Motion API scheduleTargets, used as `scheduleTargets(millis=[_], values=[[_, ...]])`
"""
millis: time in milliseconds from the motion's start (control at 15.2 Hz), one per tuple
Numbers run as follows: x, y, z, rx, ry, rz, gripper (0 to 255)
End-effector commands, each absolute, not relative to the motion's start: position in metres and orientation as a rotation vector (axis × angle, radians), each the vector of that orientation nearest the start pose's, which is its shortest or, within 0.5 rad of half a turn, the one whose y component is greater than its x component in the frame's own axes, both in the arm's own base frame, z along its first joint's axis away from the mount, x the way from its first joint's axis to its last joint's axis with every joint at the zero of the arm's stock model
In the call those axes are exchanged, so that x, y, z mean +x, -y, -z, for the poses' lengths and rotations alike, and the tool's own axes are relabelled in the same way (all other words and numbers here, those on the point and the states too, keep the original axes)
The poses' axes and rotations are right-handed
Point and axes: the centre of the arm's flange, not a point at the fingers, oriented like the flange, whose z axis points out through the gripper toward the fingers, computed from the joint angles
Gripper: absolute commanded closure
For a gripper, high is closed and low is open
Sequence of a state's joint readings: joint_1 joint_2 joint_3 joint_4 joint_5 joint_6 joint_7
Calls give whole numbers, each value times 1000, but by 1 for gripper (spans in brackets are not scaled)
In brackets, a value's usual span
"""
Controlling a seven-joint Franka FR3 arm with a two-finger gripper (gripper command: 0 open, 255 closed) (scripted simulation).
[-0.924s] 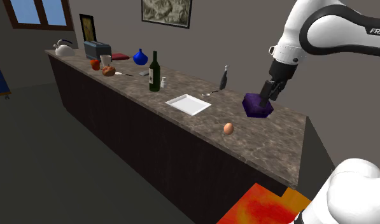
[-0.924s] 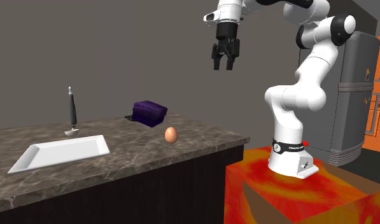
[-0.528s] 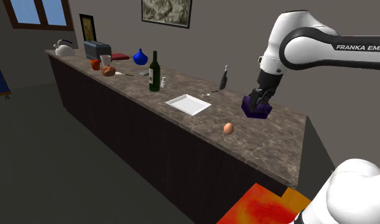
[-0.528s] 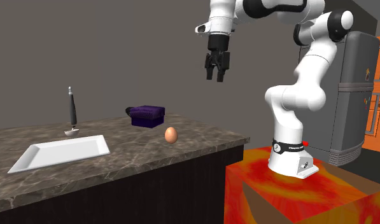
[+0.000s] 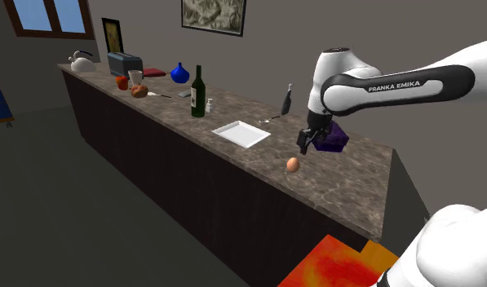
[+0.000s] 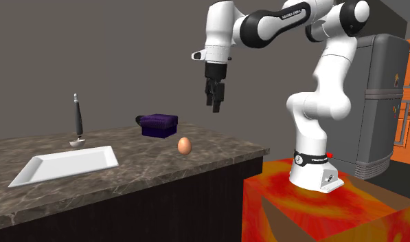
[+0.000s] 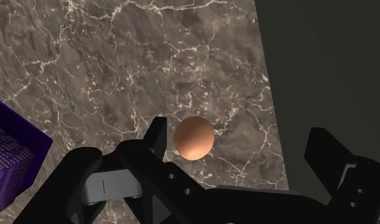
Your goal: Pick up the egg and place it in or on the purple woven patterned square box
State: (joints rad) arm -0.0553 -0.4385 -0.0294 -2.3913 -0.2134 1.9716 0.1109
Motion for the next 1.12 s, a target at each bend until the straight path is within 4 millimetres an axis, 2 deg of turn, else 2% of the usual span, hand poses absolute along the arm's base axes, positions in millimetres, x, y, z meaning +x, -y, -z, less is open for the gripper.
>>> scheduleTargets(millis=[0,594,1056], values=[[434,54,-461,-3336,-226,30,0],[504,89,-368,-3398,-411,-11,0],[507,100,-332,-3402,-423,-13,0]])
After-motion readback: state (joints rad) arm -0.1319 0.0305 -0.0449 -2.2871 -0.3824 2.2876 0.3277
